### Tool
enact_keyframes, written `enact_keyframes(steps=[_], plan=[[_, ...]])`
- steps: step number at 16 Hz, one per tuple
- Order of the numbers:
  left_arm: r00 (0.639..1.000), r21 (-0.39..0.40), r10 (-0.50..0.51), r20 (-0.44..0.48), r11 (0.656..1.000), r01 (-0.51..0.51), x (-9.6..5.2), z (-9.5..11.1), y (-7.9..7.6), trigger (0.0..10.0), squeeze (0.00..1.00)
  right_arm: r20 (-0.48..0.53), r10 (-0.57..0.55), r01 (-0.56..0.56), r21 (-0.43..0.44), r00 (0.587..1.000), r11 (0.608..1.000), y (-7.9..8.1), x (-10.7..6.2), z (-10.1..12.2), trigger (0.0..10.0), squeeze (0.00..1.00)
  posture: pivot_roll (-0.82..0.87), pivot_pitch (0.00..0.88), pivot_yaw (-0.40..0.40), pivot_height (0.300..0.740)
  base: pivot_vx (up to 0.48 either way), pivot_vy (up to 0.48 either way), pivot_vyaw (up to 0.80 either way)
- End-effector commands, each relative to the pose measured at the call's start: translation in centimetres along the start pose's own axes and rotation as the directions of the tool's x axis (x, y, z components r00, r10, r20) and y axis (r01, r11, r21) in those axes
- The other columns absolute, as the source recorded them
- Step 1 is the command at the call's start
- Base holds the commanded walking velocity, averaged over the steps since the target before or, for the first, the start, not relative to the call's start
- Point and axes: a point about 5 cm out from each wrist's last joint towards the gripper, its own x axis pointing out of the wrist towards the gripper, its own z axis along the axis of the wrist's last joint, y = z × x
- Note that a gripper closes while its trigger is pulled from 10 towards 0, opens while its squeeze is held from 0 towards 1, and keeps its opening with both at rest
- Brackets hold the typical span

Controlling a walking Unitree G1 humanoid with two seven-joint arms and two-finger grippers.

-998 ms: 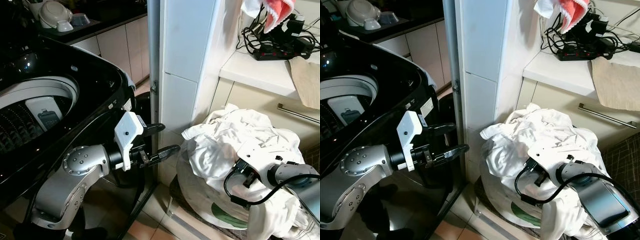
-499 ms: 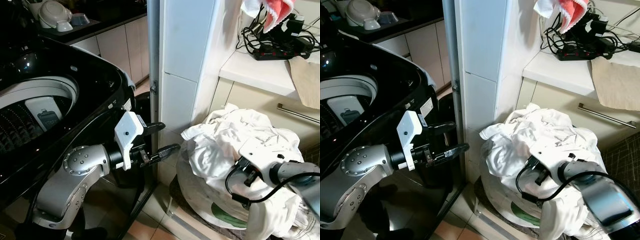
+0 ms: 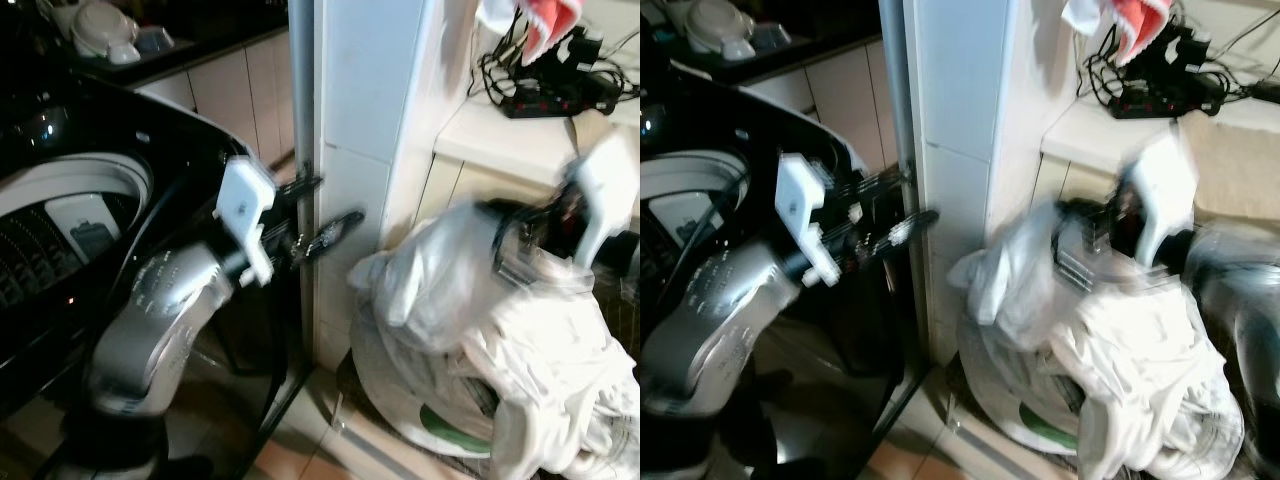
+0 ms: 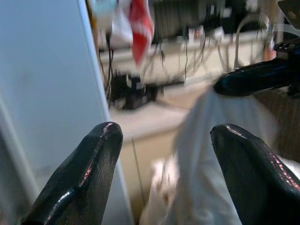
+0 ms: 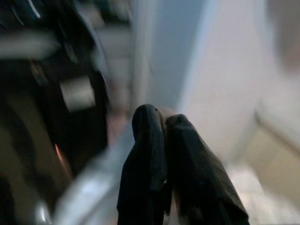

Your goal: Clothes washing

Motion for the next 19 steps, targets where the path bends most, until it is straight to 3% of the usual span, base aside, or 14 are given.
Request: enact_keyframes(steps=[1,2,5,7,8,12,15,19], plan=[[1.000,-0.028,0.002,0.027,1.000,-0.001,0.9,0.6,0.0,10.0,0.00,0.095,0.030,-0.033,0.026,0.995,0.999,0.6,0.0,1.7,0.0,0.00,-0.12,0.000,0.008,0.740,0.000,0.000,0.00],[0.998,-0.050,0.004,0.055,0.999,-0.001,1.5,1.0,-0.1,10.0,1.00,0.151,0.045,-0.053,0.050,0.988,0.997,0.9,0.3,2.5,0.0,0.00,-0.11,0.000,0.006,0.740,0.000,0.000,0.00],[0.990,-0.132,-0.048,0.130,0.989,0.065,3.5,1.7,-1.2,10.0,1.00,0.315,0.105,-0.161,0.156,0.943,0.975,1.7,0.9,4.6,0.0,0.00,-0.12,0.000,0.002,0.740,0.000,0.000,0.00],[0.986,-0.165,-0.091,0.140,0.980,0.114,4.5,1.6,-2.5,10.0,1.00,0.439,0.106,-0.232,0.245,0.892,0.941,1.8,0.8,6.1,0.0,0.00,-0.13,0.000,0.000,0.740,0.000,0.000,0.00],[0.986,-0.170,-0.109,0.129,0.977,0.131,4.7,1.2,-3.0,10.0,0.00,0.492,0.110,-0.272,0.270,0.864,0.924,2.1,0.8,6.8,0.0,0.00,-0.13,0.000,-0.002,0.740,0.000,0.000,0.00],[0.974,-0.288,-0.144,0.175,0.938,0.191,5.7,0.8,-4.1,10.0,0.00,0.540,0.156,-0.369,0.311,0.827,0.876,3.5,1.3,7.6,0.0,0.00,-0.14,0.000,0.001,0.740,0.000,0.000,0.00],[0.987,-0.283,-0.082,0.135,0.952,0.118,6.6,0.2,-3.8,10.0,0.00,0.546,0.195,-0.420,0.324,0.815,0.848,4.9,1.6,7.9,0.0,0.00,-0.14,0.000,0.004,0.740,0.000,0.000,0.00],[0.991,-0.263,-0.046,0.124,0.962,0.078,6.7,0.0,-3.5,10.0,0.00,0.539,0.191,-0.419,0.341,0.821,0.841,5.2,1.6,7.8,0.0,0.00,-0.14,0.000,0.005,0.740,0.000,0.000,0.00]])
